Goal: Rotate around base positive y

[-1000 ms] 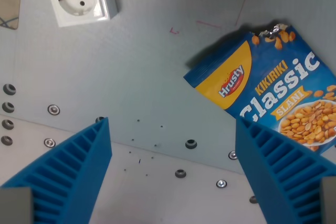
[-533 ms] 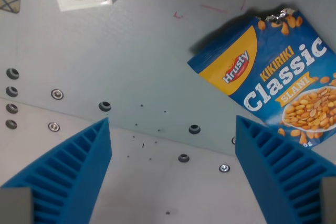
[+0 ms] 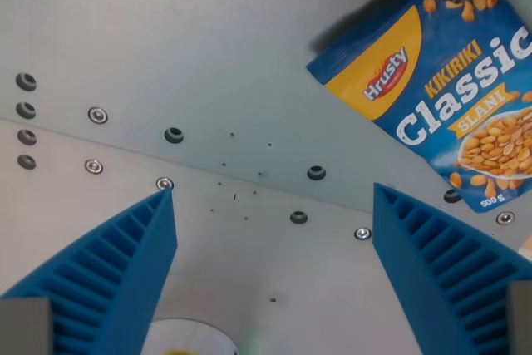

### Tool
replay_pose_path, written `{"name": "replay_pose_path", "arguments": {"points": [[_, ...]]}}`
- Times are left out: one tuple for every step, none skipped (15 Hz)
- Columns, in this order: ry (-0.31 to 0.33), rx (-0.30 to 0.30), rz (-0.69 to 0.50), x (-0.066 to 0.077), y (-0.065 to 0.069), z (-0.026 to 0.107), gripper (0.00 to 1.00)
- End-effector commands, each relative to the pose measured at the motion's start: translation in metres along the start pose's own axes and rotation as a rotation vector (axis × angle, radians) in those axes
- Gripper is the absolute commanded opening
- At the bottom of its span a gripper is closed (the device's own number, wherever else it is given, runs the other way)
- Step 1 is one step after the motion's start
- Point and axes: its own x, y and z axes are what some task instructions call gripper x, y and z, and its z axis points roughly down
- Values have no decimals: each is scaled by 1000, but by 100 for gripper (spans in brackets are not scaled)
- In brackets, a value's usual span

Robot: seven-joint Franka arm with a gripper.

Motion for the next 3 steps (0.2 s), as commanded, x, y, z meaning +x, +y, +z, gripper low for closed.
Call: {"name": "replay_pose_path", "arguments": {"points": [[-253, 88, -5, 7, 2, -10, 100], [-266, 92, -6, 7, 2, -10, 100], [-278, 96, -6, 7, 2, -10, 100]]}}
